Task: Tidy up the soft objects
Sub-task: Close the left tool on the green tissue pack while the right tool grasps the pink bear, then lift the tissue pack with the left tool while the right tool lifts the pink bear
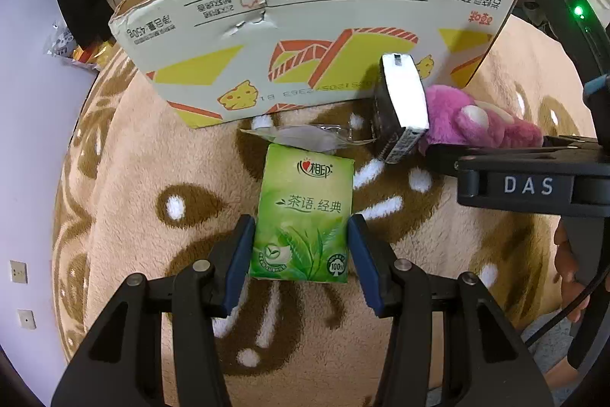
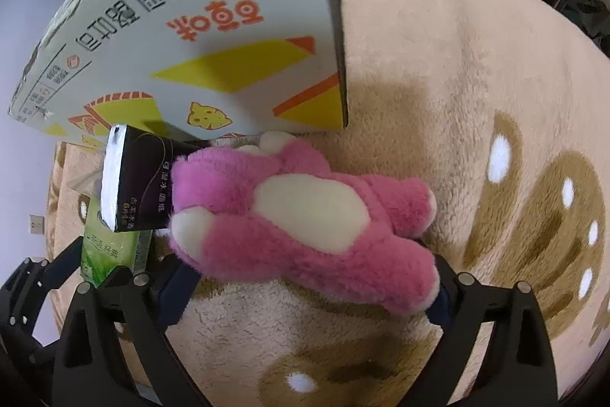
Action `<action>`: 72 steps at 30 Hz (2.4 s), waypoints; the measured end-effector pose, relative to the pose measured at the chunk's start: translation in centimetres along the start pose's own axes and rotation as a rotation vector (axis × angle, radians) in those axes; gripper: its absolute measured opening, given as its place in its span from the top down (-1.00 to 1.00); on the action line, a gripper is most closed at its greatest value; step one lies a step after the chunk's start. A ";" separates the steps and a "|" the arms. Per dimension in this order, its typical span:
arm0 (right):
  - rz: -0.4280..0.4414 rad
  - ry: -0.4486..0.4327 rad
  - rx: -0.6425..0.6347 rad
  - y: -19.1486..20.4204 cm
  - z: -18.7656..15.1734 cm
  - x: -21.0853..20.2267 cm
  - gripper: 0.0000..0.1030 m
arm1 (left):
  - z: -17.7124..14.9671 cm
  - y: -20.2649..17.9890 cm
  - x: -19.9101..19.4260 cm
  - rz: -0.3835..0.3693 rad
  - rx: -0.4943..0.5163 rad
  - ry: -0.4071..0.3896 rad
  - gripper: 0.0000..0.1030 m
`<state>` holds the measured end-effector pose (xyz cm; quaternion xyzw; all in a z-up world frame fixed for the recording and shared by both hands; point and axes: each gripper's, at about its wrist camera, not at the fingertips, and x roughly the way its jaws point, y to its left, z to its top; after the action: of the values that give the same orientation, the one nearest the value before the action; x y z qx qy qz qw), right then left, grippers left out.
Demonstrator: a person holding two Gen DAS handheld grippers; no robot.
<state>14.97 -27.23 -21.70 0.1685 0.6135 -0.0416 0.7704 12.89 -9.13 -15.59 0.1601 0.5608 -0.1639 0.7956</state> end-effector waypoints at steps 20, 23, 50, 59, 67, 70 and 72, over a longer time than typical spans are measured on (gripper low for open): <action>-0.093 -0.041 -0.085 4.0 -0.6 -0.2 -0.99 | 0.4 0.1 0.0 0.010 -0.016 0.003 0.04; -0.109 -0.051 -0.090 4.4 -0.8 -0.3 -1.00 | 0.4 0.3 0.0 0.012 -0.018 0.001 0.04; 0.026 -0.044 -0.161 2.5 -4.4 -7.6 0.31 | -0.4 1.5 -1.8 0.022 -0.058 -0.037 0.04; 0.012 -0.043 -0.181 0.6 -3.9 -8.2 -0.21 | -0.5 1.9 -2.6 0.019 -0.078 -0.049 0.04; -0.067 -0.086 -0.205 0.8 -2.8 -7.0 -0.68 | -0.4 1.8 -2.3 0.015 -0.079 -0.043 0.04; -0.079 -0.092 -0.235 1.4 -2.4 -6.3 -0.68 | -0.3 1.9 -1.6 0.009 -0.082 -0.017 0.04; -0.087 -0.088 -0.259 2.8 -2.1 -5.2 -0.68 | -0.4 1.8 -0.8 0.008 -0.072 0.014 0.04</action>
<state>12.48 -24.65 -16.57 0.0390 0.5862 -0.0027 0.8092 13.13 -7.27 -14.79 0.1349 0.5714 -0.1394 0.7974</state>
